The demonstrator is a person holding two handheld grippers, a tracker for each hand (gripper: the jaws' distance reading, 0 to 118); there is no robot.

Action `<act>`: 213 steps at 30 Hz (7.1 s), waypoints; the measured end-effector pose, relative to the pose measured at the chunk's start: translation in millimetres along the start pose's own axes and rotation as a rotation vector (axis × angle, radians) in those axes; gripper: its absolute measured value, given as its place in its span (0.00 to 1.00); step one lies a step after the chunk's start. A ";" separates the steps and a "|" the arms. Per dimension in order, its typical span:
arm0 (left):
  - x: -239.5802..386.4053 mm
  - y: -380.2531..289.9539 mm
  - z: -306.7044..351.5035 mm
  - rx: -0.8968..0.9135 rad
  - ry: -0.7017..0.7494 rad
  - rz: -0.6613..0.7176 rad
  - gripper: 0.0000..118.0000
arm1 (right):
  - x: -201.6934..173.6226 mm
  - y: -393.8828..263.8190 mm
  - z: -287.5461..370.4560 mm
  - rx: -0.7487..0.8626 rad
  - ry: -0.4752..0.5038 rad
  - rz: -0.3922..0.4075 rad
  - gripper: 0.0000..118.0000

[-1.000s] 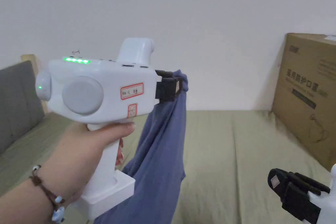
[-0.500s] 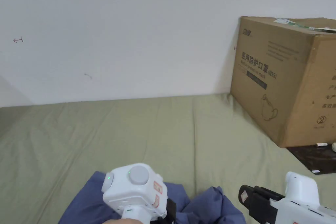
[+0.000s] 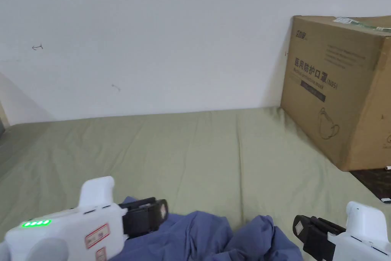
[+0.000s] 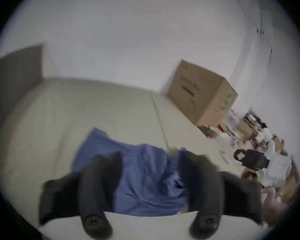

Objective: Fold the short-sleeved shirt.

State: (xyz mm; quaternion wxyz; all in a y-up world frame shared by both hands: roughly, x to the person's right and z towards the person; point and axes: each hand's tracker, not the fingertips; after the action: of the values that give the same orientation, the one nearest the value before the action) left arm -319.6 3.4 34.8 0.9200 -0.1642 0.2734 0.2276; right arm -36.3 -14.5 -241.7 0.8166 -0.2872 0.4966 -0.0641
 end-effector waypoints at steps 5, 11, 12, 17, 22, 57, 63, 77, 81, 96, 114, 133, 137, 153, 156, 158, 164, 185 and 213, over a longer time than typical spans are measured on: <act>-39.5 -30.4 52.0 0.114 0.201 0.025 0.00 | -4.2 -2.6 2.5 0.051 0.003 -0.003 0.01; -79.1 -50.6 66.7 -0.002 0.285 0.081 0.00 | -9.9 -4.3 -7.0 0.041 -0.009 -0.004 0.01; -83.0 -49.7 60.4 -0.096 0.282 0.123 0.00 | -10.6 -5.1 -8.8 0.034 -0.011 -0.010 0.01; -122.3 -84.7 15.6 -0.531 0.330 0.314 0.12 | -5.6 -11.6 -18.1 0.001 -0.009 -0.037 0.01; -139.8 -139.6 -12.8 -0.619 0.367 0.328 0.95 | -2.2 -17.3 -18.9 -0.026 -0.018 -0.013 0.01; -101.5 -17.5 76.6 -0.138 0.114 0.178 0.03 | 93.8 49.8 -109.7 -0.457 -0.116 -0.030 0.03; -115.8 45.0 98.7 0.048 0.076 0.200 0.04 | 80.3 121.5 -48.2 -0.313 -0.003 -0.131 0.03; -73.3 193.6 71.2 0.200 0.033 0.022 0.03 | 21.9 273.7 -31.9 -0.029 0.054 -0.102 0.03; -71.7 224.4 54.8 0.229 0.026 0.023 0.04 | 4.2 314.4 -47.1 0.050 0.019 -0.054 0.03; -68.9 313.0 -22.6 0.370 0.111 -0.022 0.04 | -35.9 417.8 -118.7 0.268 -0.028 -0.022 0.03; -148.6 75.3 -122.0 -0.309 0.172 0.144 0.04 | 112.3 122.6 -209.2 -0.287 -0.253 -0.220 0.03; -145.5 -112.8 26.9 -0.696 0.133 0.217 0.04 | 156.6 -65.1 -36.5 -0.783 -0.264 -0.110 0.04; -133.1 -108.5 37.7 -0.654 0.146 0.272 0.06 | 148.5 -67.5 -30.6 -0.738 -0.291 -0.135 0.16; -78.3 -43.9 70.7 -0.133 0.177 0.087 0.18 | 60.4 -2.2 4.4 -0.174 -0.135 0.018 0.08; -66.3 -29.9 57.1 -0.076 0.147 0.071 0.02 | 40.9 2.3 -10.4 -0.164 -0.141 0.035 0.01; -62.8 -21.6 42.9 -0.077 0.135 0.063 0.02 | 31.3 7.8 -19.8 -0.140 -0.064 0.005 0.00; -92.9 27.1 -38.4 -0.181 0.104 0.091 0.01 | 22.2 15.6 -58.7 -0.155 -0.009 -0.012 0.00; -255.0 19.8 -334.5 -0.719 0.325 -0.003 0.99 | 92.0 -12.5 -170.0 -0.363 -0.089 -0.179 0.00; -194.0 66.6 -222.9 -0.512 0.174 -0.112 0.03 | 171.3 108.0 -395.3 -0.517 -0.384 -0.008 0.01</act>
State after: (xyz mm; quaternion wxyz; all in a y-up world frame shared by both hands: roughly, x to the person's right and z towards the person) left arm -593.9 -99.4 -42.5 0.8327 -0.4253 0.2757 0.2232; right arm -305.6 -152.3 -567.0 0.7950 -0.4941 0.3322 0.1162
